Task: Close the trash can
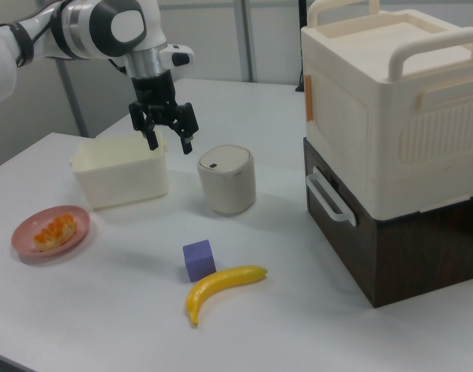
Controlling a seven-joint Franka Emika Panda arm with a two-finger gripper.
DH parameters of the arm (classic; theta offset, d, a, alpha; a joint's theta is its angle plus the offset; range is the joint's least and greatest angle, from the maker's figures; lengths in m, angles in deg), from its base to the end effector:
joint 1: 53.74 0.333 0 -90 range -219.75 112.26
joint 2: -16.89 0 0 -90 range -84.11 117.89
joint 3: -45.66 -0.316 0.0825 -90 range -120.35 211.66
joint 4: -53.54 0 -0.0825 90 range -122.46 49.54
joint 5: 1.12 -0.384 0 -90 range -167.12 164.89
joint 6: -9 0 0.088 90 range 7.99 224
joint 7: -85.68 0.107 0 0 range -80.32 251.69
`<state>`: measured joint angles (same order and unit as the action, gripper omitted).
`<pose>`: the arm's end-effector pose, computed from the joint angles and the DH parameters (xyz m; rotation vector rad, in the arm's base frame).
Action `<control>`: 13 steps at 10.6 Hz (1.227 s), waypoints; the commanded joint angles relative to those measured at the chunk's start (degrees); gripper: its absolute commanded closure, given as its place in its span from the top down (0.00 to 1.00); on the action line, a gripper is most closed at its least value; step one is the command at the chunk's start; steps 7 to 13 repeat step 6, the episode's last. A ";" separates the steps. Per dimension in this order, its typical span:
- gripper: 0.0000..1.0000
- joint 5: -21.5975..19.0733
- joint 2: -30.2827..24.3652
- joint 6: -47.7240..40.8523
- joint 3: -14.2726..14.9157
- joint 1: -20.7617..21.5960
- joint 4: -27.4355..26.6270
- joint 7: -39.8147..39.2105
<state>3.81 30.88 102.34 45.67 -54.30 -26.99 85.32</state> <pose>0.6314 -0.0150 0.5632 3.0557 0.0034 -0.0325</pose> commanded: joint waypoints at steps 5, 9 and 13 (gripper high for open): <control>1.00 -0.97 -1.60 0.88 0.34 0.65 -2.09 4.41; 1.00 -1.06 -1.51 1.23 0.34 0.39 -2.09 4.32; 1.00 -1.06 -1.51 1.23 0.34 0.39 -2.09 4.32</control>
